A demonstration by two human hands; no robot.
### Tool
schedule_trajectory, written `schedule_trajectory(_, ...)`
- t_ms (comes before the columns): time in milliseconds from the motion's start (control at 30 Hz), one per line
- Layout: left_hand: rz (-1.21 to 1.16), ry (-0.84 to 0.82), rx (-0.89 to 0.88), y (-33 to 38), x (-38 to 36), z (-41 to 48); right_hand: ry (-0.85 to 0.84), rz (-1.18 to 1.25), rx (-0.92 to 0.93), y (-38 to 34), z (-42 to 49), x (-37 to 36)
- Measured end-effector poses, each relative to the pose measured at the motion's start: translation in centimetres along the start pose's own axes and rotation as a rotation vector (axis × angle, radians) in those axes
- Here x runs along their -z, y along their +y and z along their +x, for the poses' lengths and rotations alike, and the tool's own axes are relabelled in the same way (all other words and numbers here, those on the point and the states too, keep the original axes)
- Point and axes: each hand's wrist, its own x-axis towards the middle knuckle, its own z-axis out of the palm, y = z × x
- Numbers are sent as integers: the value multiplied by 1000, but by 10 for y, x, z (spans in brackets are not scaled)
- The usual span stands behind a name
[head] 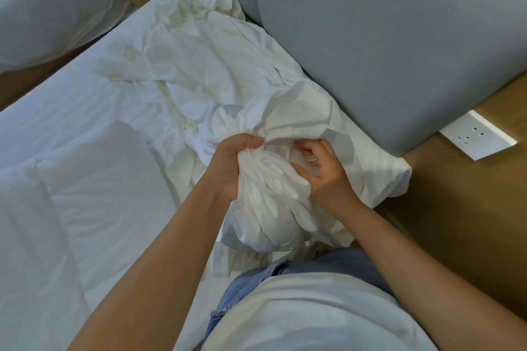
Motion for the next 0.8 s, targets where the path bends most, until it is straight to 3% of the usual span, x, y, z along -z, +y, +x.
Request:
schedule_trajectory(300,73,90,-3,-1,7,9,162,-105,169,-8,2,7)
schedule_trajectory(467,410,218,61,-2,-2,17,236,-167,153,-15,1,33)
schedule_trajectory(567,567,87,159,-6,-14,20,246,-94,85,-23,-1,35)
schedule_trajectory(667,875,-8,368,-3,-28,22,112,-123,147,-37,3,37)
schedule_trajectory(800,1299,85,540,25,-35,21,-210,-412,225,-55,18,49)
